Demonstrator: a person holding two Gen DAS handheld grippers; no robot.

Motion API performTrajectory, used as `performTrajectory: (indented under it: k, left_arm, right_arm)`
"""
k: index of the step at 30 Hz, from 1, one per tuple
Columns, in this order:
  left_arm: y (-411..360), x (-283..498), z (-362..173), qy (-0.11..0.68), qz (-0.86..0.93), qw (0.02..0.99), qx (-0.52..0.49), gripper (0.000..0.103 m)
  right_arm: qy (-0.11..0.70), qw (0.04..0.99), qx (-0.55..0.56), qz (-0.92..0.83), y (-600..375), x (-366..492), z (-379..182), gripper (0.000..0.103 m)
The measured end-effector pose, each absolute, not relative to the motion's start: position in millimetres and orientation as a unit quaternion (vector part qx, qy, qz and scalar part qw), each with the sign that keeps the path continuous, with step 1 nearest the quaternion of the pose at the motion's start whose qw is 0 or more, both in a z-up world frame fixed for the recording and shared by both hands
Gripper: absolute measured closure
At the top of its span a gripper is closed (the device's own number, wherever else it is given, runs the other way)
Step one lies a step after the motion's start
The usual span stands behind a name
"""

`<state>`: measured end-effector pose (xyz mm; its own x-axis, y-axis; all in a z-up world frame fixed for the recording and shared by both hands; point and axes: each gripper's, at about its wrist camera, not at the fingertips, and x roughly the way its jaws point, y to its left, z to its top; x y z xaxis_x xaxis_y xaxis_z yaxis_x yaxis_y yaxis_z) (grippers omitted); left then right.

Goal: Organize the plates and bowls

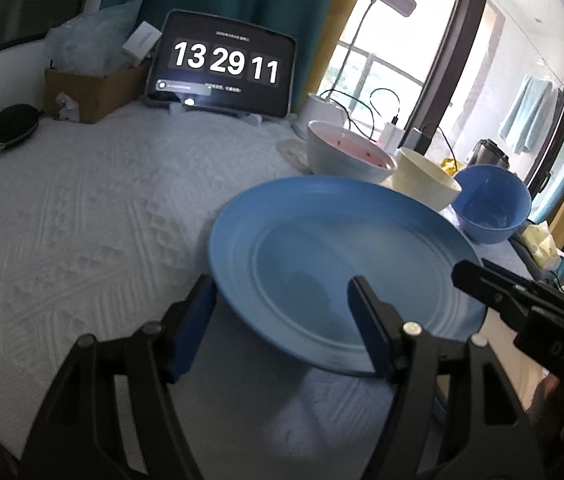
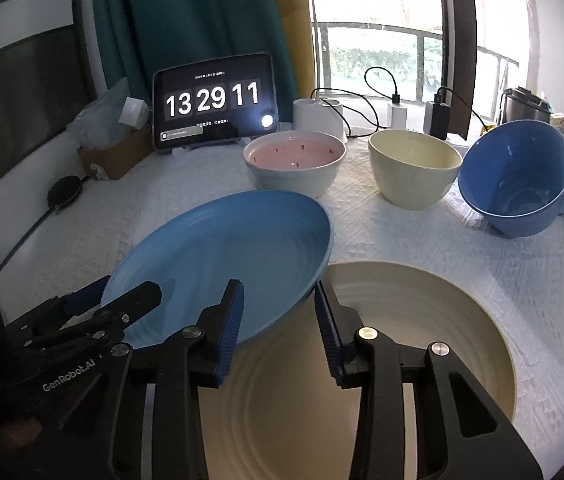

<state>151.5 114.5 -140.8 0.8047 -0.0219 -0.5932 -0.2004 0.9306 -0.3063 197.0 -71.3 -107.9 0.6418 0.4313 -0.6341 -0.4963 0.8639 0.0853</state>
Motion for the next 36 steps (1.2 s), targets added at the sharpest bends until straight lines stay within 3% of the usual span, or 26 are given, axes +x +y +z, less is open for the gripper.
performTrajectory:
  k: [36]
  left_arm:
    - [46.0,129.4,-109.5,0.279,0.014,0.952,-0.126,0.034]
  right_arm:
    - [0.313,0.922,-0.005,0.228,-138.9,171.5,-92.9,0.064]
